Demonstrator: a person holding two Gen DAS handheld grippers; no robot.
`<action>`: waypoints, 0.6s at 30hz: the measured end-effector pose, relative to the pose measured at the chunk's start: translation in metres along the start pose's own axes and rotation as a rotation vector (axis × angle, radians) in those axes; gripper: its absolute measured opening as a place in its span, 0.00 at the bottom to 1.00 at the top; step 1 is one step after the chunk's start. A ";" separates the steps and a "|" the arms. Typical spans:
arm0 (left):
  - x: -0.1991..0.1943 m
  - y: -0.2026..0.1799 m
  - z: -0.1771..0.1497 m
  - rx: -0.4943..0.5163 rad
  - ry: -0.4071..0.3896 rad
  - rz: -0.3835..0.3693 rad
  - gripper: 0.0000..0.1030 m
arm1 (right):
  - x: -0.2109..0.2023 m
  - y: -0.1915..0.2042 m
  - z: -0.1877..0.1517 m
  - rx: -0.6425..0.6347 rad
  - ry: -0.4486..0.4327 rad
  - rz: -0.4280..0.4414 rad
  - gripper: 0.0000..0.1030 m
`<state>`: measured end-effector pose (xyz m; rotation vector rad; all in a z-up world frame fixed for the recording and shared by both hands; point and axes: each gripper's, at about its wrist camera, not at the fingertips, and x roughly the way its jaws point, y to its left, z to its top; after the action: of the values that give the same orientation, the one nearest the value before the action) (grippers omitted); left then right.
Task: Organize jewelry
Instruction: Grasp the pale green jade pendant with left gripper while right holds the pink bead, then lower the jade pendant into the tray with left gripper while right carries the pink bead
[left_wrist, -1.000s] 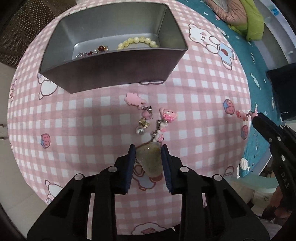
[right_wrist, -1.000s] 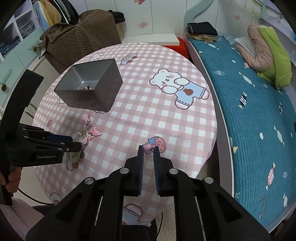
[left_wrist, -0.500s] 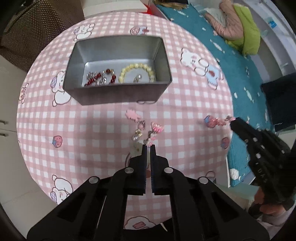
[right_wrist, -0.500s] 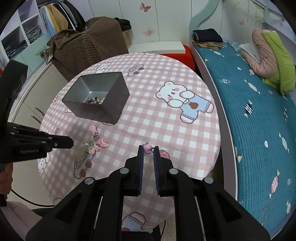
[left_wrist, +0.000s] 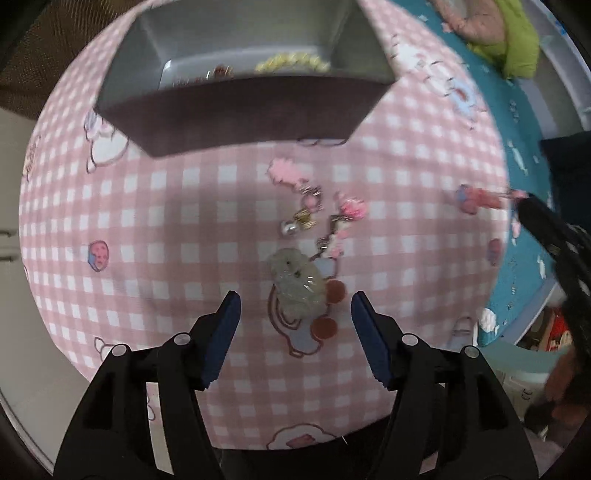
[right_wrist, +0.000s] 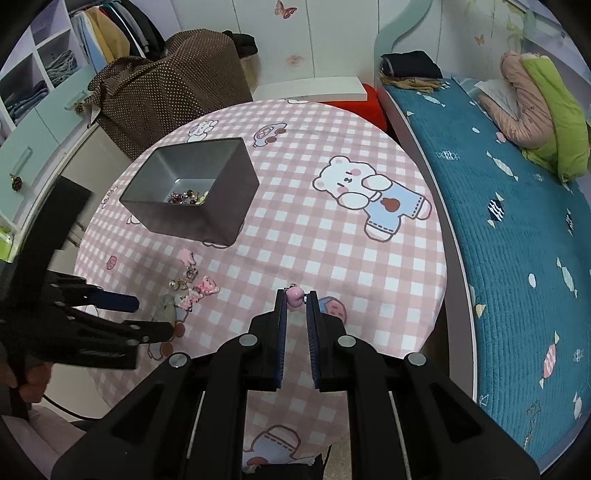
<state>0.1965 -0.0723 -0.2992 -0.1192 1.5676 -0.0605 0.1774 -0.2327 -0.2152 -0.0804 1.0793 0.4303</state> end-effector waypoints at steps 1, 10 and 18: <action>0.004 0.000 0.001 -0.005 0.007 0.025 0.51 | 0.000 0.000 -0.001 -0.001 0.003 -0.005 0.09; 0.000 -0.003 0.004 0.001 -0.020 0.023 0.28 | 0.001 -0.002 -0.006 0.015 0.017 -0.016 0.09; -0.043 0.007 0.009 0.028 -0.108 0.022 0.28 | -0.003 0.008 0.010 0.002 -0.020 -0.014 0.09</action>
<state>0.2054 -0.0604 -0.2570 -0.0820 1.4598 -0.0583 0.1816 -0.2240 -0.2070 -0.0812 1.0589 0.4168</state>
